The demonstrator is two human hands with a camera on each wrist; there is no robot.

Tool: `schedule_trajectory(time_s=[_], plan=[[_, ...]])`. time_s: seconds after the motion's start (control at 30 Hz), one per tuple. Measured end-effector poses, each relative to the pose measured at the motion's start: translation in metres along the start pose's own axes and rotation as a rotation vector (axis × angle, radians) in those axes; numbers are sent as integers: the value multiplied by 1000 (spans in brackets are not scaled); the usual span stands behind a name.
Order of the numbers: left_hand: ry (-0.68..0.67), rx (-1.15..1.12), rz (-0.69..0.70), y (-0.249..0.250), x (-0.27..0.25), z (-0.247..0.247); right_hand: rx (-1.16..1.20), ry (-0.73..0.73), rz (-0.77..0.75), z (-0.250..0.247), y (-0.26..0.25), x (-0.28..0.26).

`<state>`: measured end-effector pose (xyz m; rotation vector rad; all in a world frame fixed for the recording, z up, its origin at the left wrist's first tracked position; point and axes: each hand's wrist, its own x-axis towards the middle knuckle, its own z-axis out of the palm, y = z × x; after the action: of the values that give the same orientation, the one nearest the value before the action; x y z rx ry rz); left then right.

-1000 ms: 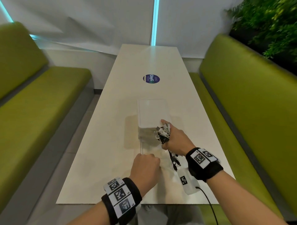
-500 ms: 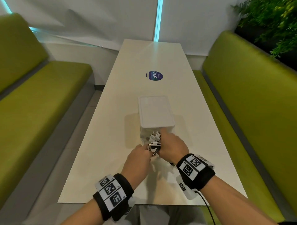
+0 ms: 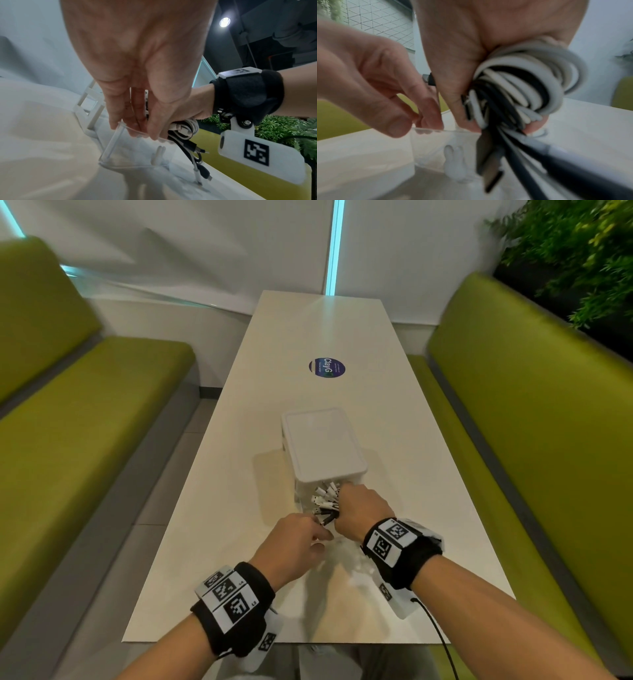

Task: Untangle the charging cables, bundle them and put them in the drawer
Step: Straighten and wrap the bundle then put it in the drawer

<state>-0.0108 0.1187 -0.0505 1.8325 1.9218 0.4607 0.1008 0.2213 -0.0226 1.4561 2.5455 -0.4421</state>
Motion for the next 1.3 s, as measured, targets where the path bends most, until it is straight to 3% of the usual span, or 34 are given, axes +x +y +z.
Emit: schedule_trajectory(time_s=[0.17,0.57,0.87,1.1,1.3], plan=[[-5,-49,12,-6,1,4,-123,-53,-215,-8,11,0],[32,-119,77,-16,-5,6,52,-49,107,-1,-10,5],[62,-220,59,-16,-5,2,-158,-9,97,19,-20,15],[96,-198,124,-18,-6,3,-62,-103,200,32,-27,37],[126,-328,50,-23,-1,4,-123,-259,129,36,-27,50]])
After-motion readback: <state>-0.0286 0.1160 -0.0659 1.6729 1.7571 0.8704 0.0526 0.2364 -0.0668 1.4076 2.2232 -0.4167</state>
